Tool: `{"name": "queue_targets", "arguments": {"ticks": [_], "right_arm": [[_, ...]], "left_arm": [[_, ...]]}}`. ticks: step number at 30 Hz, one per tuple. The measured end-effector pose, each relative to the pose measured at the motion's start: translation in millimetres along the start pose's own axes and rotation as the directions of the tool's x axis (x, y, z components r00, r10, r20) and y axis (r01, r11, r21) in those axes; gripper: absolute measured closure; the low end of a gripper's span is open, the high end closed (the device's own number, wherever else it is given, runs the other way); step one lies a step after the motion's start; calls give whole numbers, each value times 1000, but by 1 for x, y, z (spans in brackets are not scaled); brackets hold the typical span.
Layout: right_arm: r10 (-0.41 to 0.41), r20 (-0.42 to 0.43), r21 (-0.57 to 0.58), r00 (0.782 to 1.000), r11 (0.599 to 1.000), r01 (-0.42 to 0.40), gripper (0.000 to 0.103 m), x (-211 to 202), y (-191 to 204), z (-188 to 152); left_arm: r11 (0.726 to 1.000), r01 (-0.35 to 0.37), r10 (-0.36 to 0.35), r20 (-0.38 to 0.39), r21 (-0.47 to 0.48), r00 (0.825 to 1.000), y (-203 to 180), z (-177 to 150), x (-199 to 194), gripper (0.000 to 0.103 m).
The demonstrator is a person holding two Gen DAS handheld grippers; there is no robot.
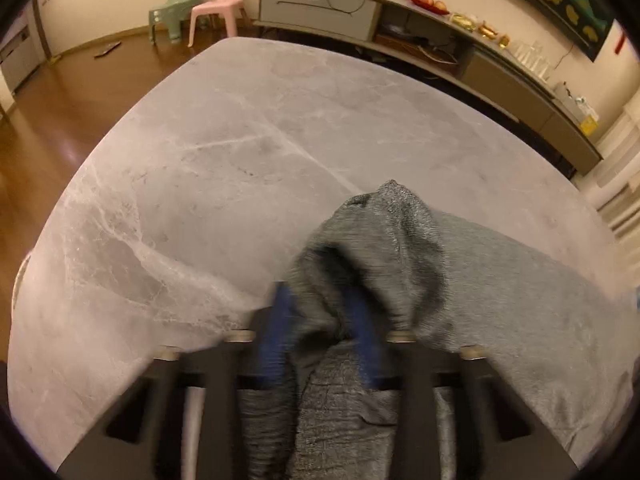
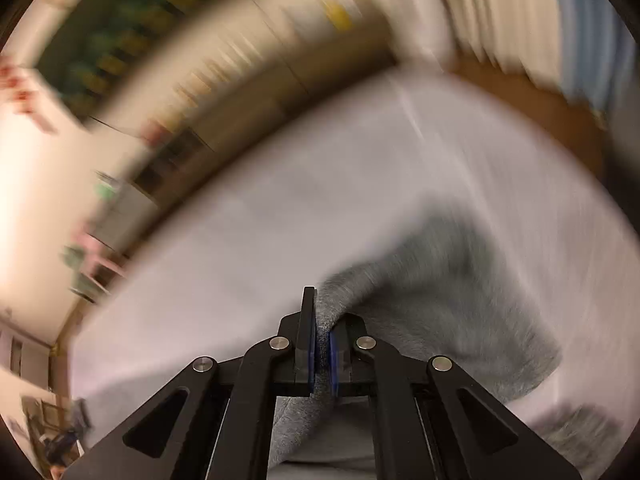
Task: Fold clothes
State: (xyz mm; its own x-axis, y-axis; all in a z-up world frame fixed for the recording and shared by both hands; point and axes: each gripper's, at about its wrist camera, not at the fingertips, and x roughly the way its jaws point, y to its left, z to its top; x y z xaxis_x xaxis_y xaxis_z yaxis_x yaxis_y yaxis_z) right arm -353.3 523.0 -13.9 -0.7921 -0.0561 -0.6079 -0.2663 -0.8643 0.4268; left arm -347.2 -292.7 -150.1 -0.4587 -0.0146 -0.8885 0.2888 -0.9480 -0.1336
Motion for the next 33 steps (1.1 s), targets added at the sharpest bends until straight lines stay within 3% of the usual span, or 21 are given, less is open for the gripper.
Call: {"name": "queue_targets", "arguments": {"ticks": [1,4,5,6,9,11,12,14,17,18,19,21,22,24,26,27,28,30,31,32,33], "right_arm": [[56,91,-53,994,997,-52,98,-29,18,15],[59,151,-48,987,998,-52,98,-81,17,26],[22,146,-37,989,999,-17,97,-87,8,23],[-29,121,-16,992,999,32,97,-87,-8,16],[-133,-81,117,988,983,142,95,-49,-75,-18],[-207,-203,159,957,958,241,91,-18,-113,-41],[-253,-274,145,928,943,300,91,-3,-128,-52],[-304,-328,116,894,927,357,87,7,-139,-59],[-402,-318,42,859,899,437,57,6,-135,-54],[-445,-287,-11,848,887,462,46,2,-126,-48],[-486,-251,-66,837,871,486,43,-1,-116,-42],[-542,-191,-169,818,839,517,41,-6,-95,-34],[-569,-140,-238,811,814,530,41,-10,-78,-30],[-564,-56,-316,824,793,521,41,-20,-50,-27],[-477,-42,-378,878,821,427,41,-19,-18,-25],[-393,-78,-406,916,852,331,39,-12,-1,-26],[-359,-114,-435,926,856,278,36,0,11,-29],[-382,-167,-531,909,812,243,25,42,29,-40],[-422,-165,-563,891,783,266,25,62,31,-44],[-438,-169,-555,883,782,282,25,75,26,-44],[-450,-174,-544,876,785,296,42,87,20,-44]], "left_arm": [[1000,2,-2,8,-18,1000,3,2,-1,81],[998,17,-16,18,-53,1000,9,5,-2,84],[998,15,-14,23,-55,1000,11,6,-4,88],[998,12,-10,30,-55,999,13,5,-7,90],[998,-1,4,50,-57,999,21,4,-15,92],[998,-14,18,58,-62,998,26,5,-19,92],[997,-23,27,59,-71,998,29,5,-21,93],[995,-44,49,47,-93,998,38,5,-21,93],[994,-49,50,13,-99,999,41,5,-18,92],[996,-26,26,6,-88,1000,37,5,-18,88],[998,0,0,1,-62,1000,27,5,-20,84],[999,48,-48,-6,-7,999,7,4,-24,46],[998,53,-53,0,30,999,-6,2,-26,38],[993,44,-45,7,108,999,-30,-2,-27,34],[987,29,-27,-16,157,1000,-50,-6,-19,33],[985,17,-13,-21,170,1000,-57,-8,-14,30],[984,-1,5,-23,180,1000,-62,-10,-10,29],[980,-28,34,-26,197,999,-70,-13,-3,27],[976,-42,47,-18,212,999,-75,-15,-1,27],[974,-56,58,0,222,998,-77,-15,-1,28],[972,-65,63,15,224,998,-79,-14,-2,54]]}}
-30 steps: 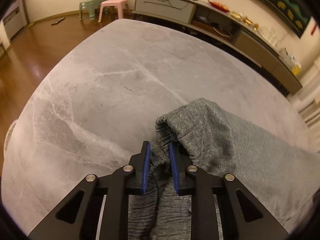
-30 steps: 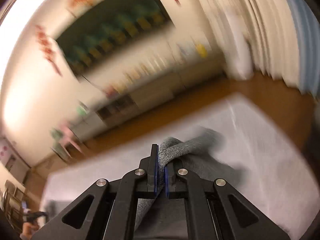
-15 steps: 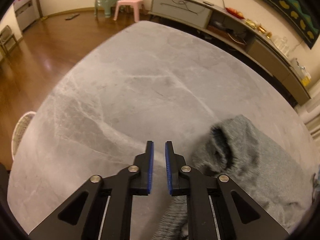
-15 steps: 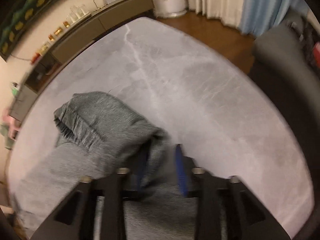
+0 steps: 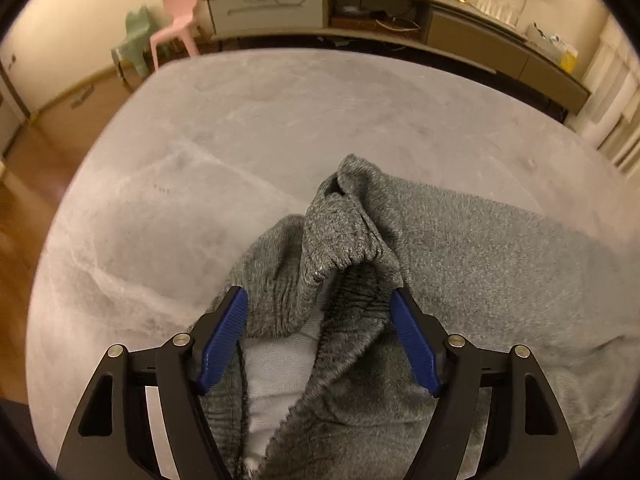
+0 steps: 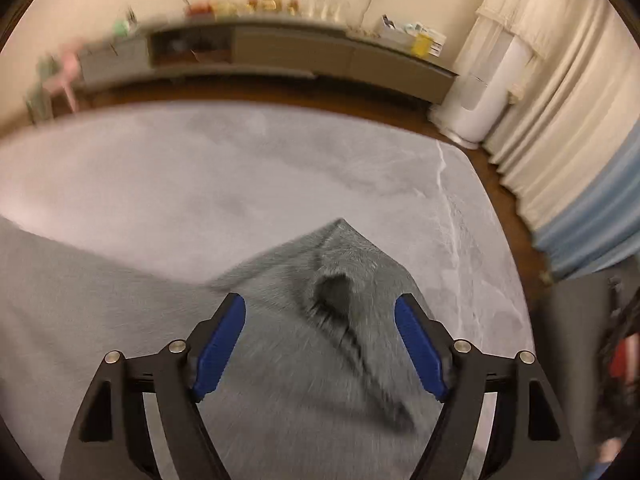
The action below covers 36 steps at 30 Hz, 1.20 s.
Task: Fold clothes
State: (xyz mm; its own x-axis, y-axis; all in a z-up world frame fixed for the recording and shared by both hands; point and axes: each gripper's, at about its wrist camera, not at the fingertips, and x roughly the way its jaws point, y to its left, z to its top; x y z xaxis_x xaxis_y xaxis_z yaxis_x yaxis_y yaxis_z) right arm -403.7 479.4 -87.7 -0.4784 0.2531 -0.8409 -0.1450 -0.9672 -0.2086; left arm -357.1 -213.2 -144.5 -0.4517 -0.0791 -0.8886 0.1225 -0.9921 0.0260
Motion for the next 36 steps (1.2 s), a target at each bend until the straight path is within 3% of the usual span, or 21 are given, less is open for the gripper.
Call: {"name": "queue_targets", "arguments": {"ticks": [1,2,3,5,7,10,14,16,19,21,22,23,24,27,29,31,33,34,35,36], "right_arm": [[-9,-12,16,1000,1000,9,87,13,-2,2],[14,-15,47,1000,999,-13,93,13,-9,5],[41,-16,80,999,996,-39,93,11,-18,7],[40,97,115,994,992,-51,93,-26,-38,19],[35,193,175,980,982,-70,93,-55,-65,35],[37,282,253,959,961,-111,93,-80,-102,57],[-3,237,354,971,931,-84,93,-44,-128,75],[8,179,425,984,901,-84,93,-6,-138,76],[14,151,499,988,862,-89,94,15,-149,63],[68,237,526,969,830,-187,94,-2,-154,52],[99,315,520,944,814,-259,94,-22,-156,46],[103,352,517,930,808,-285,94,-32,-158,48],[103,383,514,918,802,-304,94,-41,-161,51],[80,308,546,948,801,-245,94,-25,-162,77],[87,210,582,974,790,-196,94,7,-161,92],[90,119,608,989,781,-144,90,35,-160,98],[143,15,583,990,803,-125,86,62,-150,99],[162,6,575,987,807,-136,82,65,-146,96],[178,23,562,984,811,-160,69,61,-139,88],[176,46,550,983,818,-172,53,53,-133,81]], "left_arm": [[1000,6,-6,7,-19,1000,2,2,-1,83],[999,10,-9,17,-44,1000,5,5,-4,93],[997,3,0,42,-82,999,11,9,-11,96],[987,-7,30,145,-160,989,29,21,-37,98],[966,36,22,222,-257,975,58,30,-64,98],[944,54,27,241,-327,970,81,33,-69,98],[936,-19,79,156,-351,985,83,29,-38,98],[933,-61,112,123,-356,986,82,27,-26,98],[913,-62,139,164,-403,977,88,27,-39,98],[898,-22,152,264,-439,953,96,29,-66,99],[889,-8,181,335,-459,925,99,29,-81,99],[881,-32,230,369,-472,901,101,30,-90,100],[875,-50,255,370,-482,894,105,33,-88,100],[848,-88,267,277,-523,923,121,44,-54,100],[848,-91,218,187,-521,958,128,45,-20,100],[886,-1,34,63,-463,997,120,45,13,100],[922,33,-44,-20,-387,999,105,45,30,96],[938,37,-58,-49,-346,997,97,45,35,95],[943,29,-47,-48,-330,998,95,46,33,87],[941,24,-41,-44,-337,998,96,46,30,67]]}}
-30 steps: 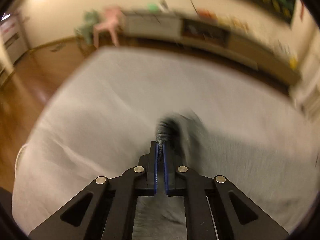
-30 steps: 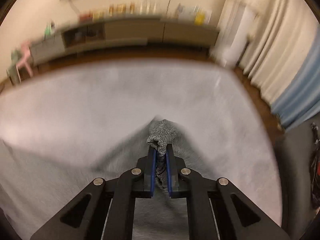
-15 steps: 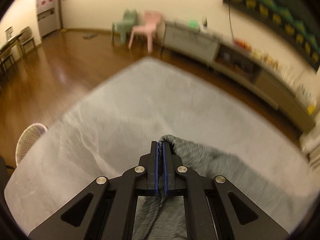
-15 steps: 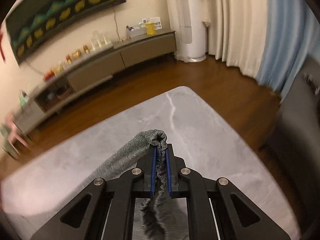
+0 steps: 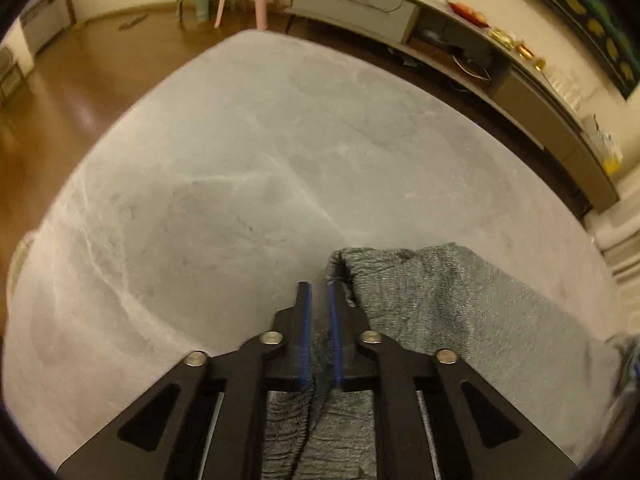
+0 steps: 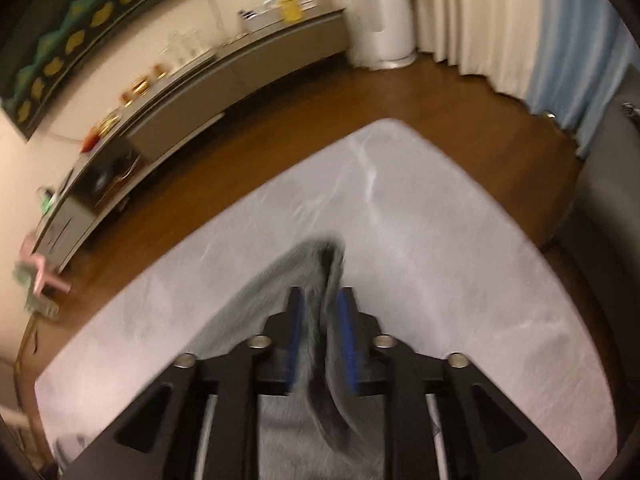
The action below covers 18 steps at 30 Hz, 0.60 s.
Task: Fold clothes
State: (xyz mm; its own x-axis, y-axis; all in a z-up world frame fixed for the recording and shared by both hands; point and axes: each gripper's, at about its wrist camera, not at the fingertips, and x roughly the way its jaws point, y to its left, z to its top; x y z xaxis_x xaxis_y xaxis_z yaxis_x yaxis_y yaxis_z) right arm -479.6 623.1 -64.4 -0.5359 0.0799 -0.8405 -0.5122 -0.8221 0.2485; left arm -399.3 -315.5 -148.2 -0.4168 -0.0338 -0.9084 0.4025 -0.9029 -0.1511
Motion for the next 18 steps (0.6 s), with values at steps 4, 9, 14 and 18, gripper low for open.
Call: {"name": "queue_targets", "arguments": {"ticks": [4,9,14,18], "right_arm": [[37,92,-73,995,997,-30,30,-28,7,-51],[-8,53,-171,999,985,17,28,-32,24,-90],[30,39,-199,999,980,-22,28,-34,39,-100],[25,23,-207,999,978,-20,28,-31,45,-113]], "left_arm": [[992,56,-54,17,-109,998,27,3,-8,39],[964,208,-203,48,-168,978,35,3,-37,35],[965,247,-247,3,-86,969,8,-6,-33,31],[984,176,-176,-12,10,984,-25,-12,-9,32]]}}
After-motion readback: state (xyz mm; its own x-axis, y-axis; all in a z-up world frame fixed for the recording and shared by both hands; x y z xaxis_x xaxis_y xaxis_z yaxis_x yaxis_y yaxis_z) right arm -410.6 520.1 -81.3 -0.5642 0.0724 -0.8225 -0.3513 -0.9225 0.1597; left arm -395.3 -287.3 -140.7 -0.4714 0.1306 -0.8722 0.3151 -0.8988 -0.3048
